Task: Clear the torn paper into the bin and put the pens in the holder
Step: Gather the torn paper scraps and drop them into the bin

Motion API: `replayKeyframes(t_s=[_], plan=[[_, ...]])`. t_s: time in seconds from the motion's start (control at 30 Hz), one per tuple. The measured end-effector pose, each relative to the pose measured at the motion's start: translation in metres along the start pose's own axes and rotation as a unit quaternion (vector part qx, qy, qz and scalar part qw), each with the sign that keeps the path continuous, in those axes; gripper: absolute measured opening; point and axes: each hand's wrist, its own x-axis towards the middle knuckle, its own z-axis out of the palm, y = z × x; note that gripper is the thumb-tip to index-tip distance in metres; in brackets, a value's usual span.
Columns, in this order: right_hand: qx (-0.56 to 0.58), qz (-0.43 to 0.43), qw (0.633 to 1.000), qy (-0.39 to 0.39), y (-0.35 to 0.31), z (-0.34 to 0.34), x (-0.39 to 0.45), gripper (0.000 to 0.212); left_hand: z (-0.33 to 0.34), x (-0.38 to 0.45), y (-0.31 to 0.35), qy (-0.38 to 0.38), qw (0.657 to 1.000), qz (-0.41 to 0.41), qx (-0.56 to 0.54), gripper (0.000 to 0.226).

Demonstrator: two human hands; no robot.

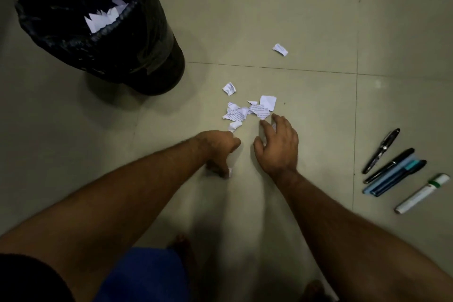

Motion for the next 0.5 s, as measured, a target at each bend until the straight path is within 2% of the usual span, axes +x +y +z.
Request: replayKeyframes(t_s=[0.07, 0.17, 0.27, 0.37, 0.5], plan=[[-0.002, 0.004, 1.000, -0.003, -0.002, 0.002, -0.002, 0.052, 0.005, 0.001, -0.003, 0.028, 0.999, 0.006, 0.035, 0.068], [-0.025, -0.001, 1.000, 0.003, -0.004, 0.007, -0.001, 0.055, -0.004, 0.007, -0.009, 0.090, 0.996, -0.011, -0.022, 0.055], [-0.043, -0.010, 0.998, 0.032, -0.003, 0.015, 0.006, 0.052, -0.022, 0.019, -0.009, 0.164, 0.985, -0.024, -0.048, 0.055], [-0.025, -0.001, 0.998, 0.056, -0.004, 0.019, 0.024, 0.050, -0.035, 0.034, -0.011, 0.255, 0.962, -0.061, -0.074, 0.055], [-0.003, 0.025, 0.997, 0.078, 0.003, 0.017, 0.063, 0.052, -0.043, 0.057, -0.024, 0.372, 0.920, -0.086, -0.094, 0.035]])
